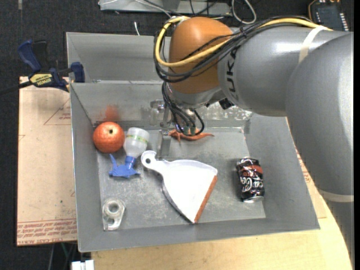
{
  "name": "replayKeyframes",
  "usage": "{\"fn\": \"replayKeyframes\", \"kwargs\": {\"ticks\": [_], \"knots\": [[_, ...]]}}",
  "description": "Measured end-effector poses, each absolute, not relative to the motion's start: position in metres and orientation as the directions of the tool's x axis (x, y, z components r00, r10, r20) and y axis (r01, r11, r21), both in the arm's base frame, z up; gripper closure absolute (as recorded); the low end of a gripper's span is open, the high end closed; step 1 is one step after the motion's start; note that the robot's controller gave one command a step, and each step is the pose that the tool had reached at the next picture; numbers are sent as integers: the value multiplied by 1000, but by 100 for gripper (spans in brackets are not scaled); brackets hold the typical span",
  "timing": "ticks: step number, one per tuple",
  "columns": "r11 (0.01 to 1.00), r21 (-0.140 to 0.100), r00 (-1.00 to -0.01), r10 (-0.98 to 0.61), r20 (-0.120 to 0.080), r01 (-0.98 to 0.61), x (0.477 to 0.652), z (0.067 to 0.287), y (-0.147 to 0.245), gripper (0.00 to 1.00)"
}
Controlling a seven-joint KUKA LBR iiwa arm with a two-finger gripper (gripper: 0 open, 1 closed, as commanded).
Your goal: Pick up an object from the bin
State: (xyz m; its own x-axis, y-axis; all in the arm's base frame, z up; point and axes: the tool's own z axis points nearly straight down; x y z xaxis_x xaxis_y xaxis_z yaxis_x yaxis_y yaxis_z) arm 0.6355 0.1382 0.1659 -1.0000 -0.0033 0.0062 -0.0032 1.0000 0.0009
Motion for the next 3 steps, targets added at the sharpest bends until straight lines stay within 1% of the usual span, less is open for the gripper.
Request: {"fn": "replayKeyframes", "kwargs": {"ticks": [1, 2, 3], "knots": [[1000, 2, -1000, 0, -1, 0, 637, 171, 137, 0], [987, 5, -987, 160, 1, 160, 604, 72, 120, 0], [933, 10, -933, 361, -11, 361, 588, 107, 118, 0]]}}
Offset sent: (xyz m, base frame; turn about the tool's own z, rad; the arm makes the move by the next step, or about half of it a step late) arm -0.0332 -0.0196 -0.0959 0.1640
